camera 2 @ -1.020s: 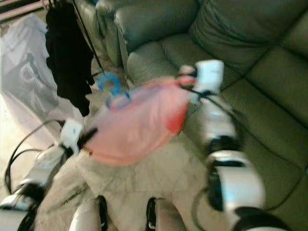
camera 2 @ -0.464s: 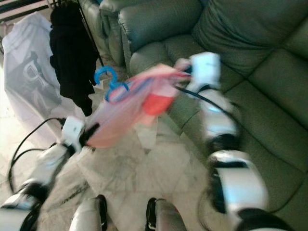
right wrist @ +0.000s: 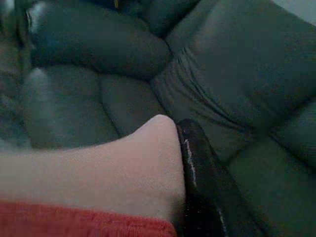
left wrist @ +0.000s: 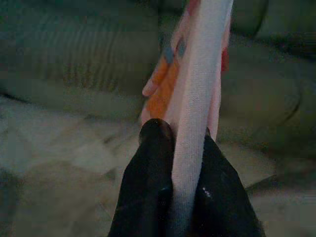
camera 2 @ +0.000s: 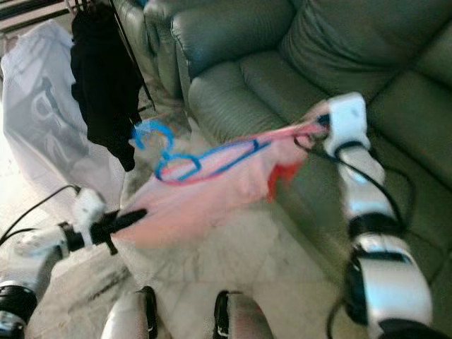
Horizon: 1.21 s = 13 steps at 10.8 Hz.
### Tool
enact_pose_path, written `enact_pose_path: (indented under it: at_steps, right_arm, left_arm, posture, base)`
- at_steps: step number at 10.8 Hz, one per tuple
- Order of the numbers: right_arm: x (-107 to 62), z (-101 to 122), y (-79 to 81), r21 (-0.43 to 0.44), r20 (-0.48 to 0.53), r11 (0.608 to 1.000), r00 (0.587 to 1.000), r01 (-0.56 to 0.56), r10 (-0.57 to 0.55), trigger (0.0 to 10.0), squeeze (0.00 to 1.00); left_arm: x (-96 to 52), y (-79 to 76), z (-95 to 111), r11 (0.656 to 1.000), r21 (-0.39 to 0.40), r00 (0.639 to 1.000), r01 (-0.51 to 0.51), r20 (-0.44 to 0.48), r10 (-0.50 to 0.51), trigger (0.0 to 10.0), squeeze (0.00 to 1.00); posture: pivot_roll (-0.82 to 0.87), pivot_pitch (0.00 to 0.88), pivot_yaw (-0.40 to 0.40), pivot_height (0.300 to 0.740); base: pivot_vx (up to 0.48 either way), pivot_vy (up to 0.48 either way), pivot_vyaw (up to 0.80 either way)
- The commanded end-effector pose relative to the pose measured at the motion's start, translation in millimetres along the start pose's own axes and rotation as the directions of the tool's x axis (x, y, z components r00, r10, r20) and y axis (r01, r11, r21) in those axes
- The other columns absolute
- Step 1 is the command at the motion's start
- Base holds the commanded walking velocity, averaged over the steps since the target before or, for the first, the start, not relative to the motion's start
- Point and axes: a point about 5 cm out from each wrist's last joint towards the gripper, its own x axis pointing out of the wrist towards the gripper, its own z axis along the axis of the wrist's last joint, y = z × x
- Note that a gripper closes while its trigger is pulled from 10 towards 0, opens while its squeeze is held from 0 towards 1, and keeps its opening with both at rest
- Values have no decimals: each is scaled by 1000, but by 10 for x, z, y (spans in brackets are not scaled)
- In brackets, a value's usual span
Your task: Hang hanger
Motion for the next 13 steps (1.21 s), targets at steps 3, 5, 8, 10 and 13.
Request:
enact_pose_path:
  at_steps: [3, 5, 8, 10, 13]
  right_arm:
    - [-134, -153, -32, 79, -21, 996, 999, -42, 44, 0, 0]
    - [-75, -51, -18, 107, 8, 994, 1000, -30, 29, 0, 0]
    - [157, 238, 281, 322, 42, 947, 999, -9, -5, 0, 0]
    - [278, 557, 737, 448, 104, 884, 990, -136, 99, 0, 0]
    - [241, 826, 1168, 527, 199, 798, 955, -293, 220, 0, 0]
  left_arm:
    - [-43, 53, -26, 997, -10, 997, -74, 6, 74, 0, 0]
    - [43, -5, -68, 996, 58, 997, -66, -37, 68, 0, 0]
    - [307, 30, -113, 951, 182, 958, -252, -95, 272, 0, 0]
    - [439, 89, -85, 890, 204, 900, -407, -78, 429, 0, 0]
    - [535, 103, -72, 849, 199, 857, -490, -68, 511, 0, 0]
  posture:
    - [-50, 168, -97, 740]
    - [-54, 164, -96, 740]
    - [-50, 161, -96, 740]
    - [-52, 157, -101, 740]
    - [-53, 158, -100, 740]
  base:
    - [0, 0, 0]
    - [0, 0, 0]
    - [0, 0, 0]
    - [0, 0, 0]
    - [0, 0, 0]
